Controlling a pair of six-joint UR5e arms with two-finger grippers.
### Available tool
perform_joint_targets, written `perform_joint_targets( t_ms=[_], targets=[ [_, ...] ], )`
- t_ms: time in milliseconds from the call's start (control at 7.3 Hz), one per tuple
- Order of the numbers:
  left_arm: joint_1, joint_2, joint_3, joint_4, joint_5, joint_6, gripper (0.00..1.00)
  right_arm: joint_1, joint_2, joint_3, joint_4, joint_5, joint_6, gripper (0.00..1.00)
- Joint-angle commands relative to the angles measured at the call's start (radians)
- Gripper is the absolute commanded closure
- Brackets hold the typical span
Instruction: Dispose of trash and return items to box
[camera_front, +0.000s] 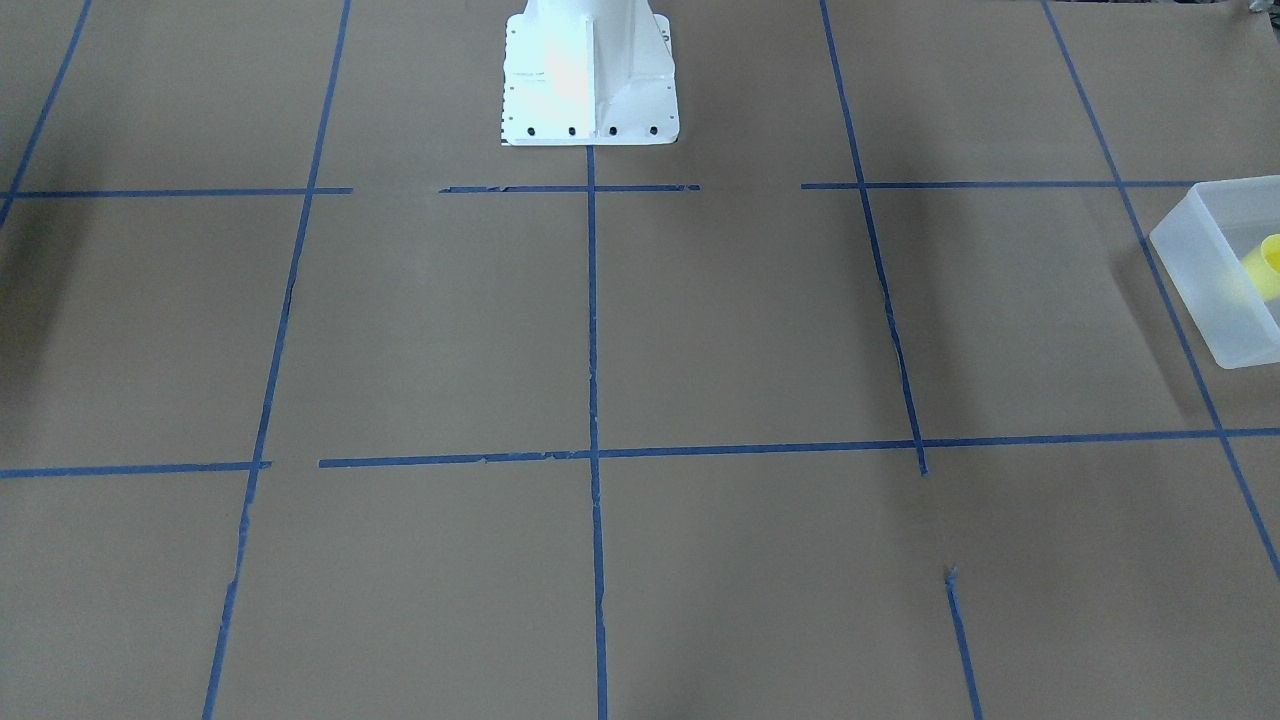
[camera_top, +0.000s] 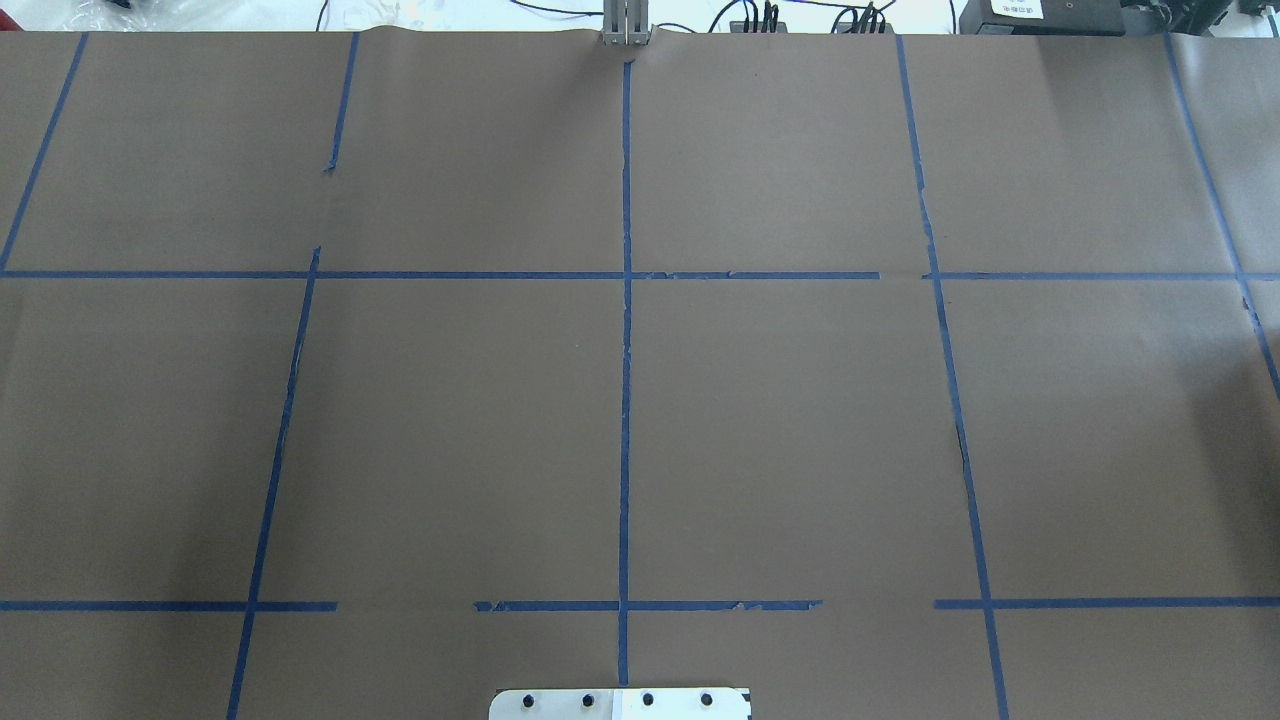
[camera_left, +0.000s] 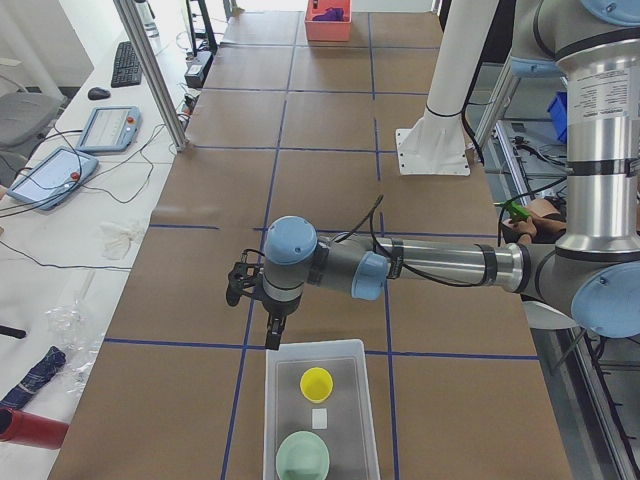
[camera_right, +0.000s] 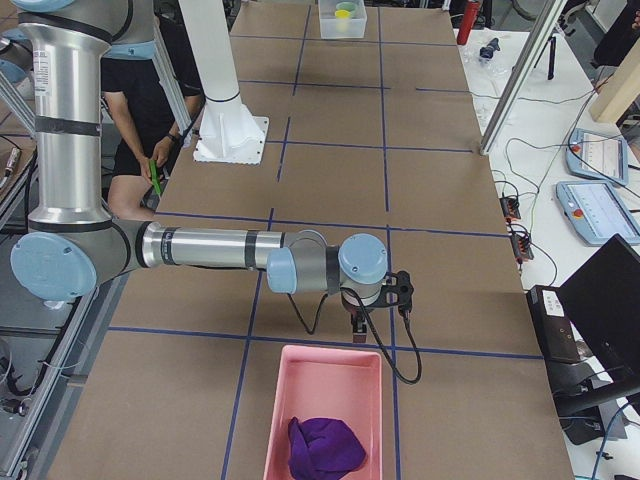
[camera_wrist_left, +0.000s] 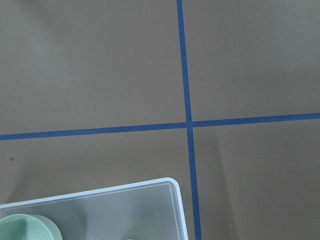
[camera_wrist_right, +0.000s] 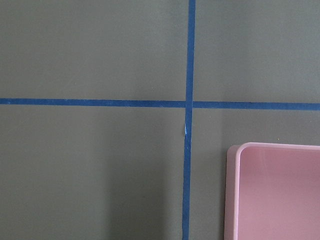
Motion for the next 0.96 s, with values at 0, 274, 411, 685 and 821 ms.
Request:
perform_joint_targets(
  t_ms=[0, 274, 411, 685, 821],
  targets=[
    [0.001, -0.009, -0.009, 0.127, -0.002, 0.13, 0.0, 0.0, 0.001, 0.0, 0.0, 0.0, 0.0, 0.0],
    [0.0, -0.016, -0.031, 0.209, -0.011, 0.163, 0.0, 0.0, 0.001, 0.0, 0.0, 0.0, 0.0, 0.0],
    [0.0, -0.016, -0.029, 0.209, -0.023, 0.163, 0.0, 0.0, 0.001, 0.0, 0.0, 0.0, 0.0, 0.0],
    [0.0, -0.015, -0.029, 0.211, -0.025, 0.163, 0.0, 0.0, 0.001, 0.0, 0.0, 0.0, 0.0, 0.0],
    [-0.002, -0.015, -0.029, 0.211, -0.025, 0.163, 0.0, 0.0, -0.001, 0.0, 0.0, 0.0, 0.0, 0.0]
  ],
)
